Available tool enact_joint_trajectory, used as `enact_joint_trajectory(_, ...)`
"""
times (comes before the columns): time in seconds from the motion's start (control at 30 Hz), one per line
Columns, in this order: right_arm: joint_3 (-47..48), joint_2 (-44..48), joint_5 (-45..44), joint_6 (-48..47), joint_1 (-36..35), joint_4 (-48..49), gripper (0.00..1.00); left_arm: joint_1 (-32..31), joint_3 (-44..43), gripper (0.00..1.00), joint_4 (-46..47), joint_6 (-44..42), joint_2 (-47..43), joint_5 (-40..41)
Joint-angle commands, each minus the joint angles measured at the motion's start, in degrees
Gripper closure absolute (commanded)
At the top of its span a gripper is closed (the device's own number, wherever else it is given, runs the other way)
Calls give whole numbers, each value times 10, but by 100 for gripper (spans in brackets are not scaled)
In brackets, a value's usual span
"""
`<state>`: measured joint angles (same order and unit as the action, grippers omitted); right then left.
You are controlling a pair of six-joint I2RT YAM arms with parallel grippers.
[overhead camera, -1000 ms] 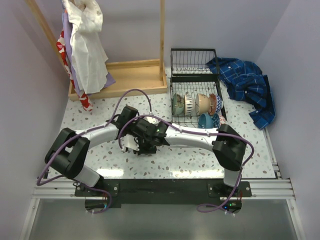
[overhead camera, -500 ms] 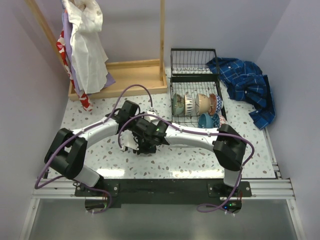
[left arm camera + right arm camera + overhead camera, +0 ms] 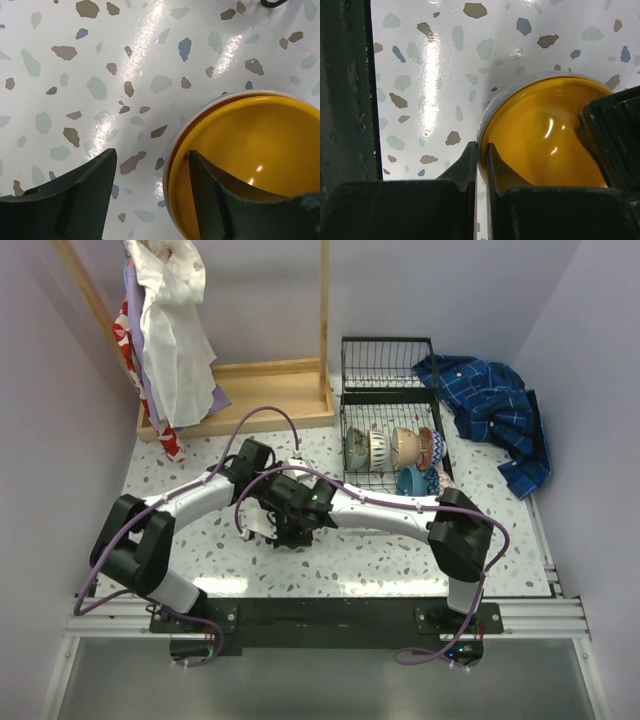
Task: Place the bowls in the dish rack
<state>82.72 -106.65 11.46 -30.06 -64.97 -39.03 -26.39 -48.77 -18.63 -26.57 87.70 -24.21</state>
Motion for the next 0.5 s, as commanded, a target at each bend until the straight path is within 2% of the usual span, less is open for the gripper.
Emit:
enact_joint_trajectory(0.0, 32, 36, -3, 12, -2, 2, 100, 12, 0, 36, 19, 0, -14, -1)
enact_joint_trajectory(0.23, 28, 50, -25, 40, -1, 15, 100, 20, -4, 36, 23, 6, -36, -11)
enact_joint_trajectory(0.4, 10, 58, -122, 62, -4, 46, 100, 23, -15, 36, 22, 17, -35, 5)
enact_joint_trajectory(0.47, -2, 64, -127, 53, -5, 45, 100, 25, -16, 36, 29, 25, -40, 11)
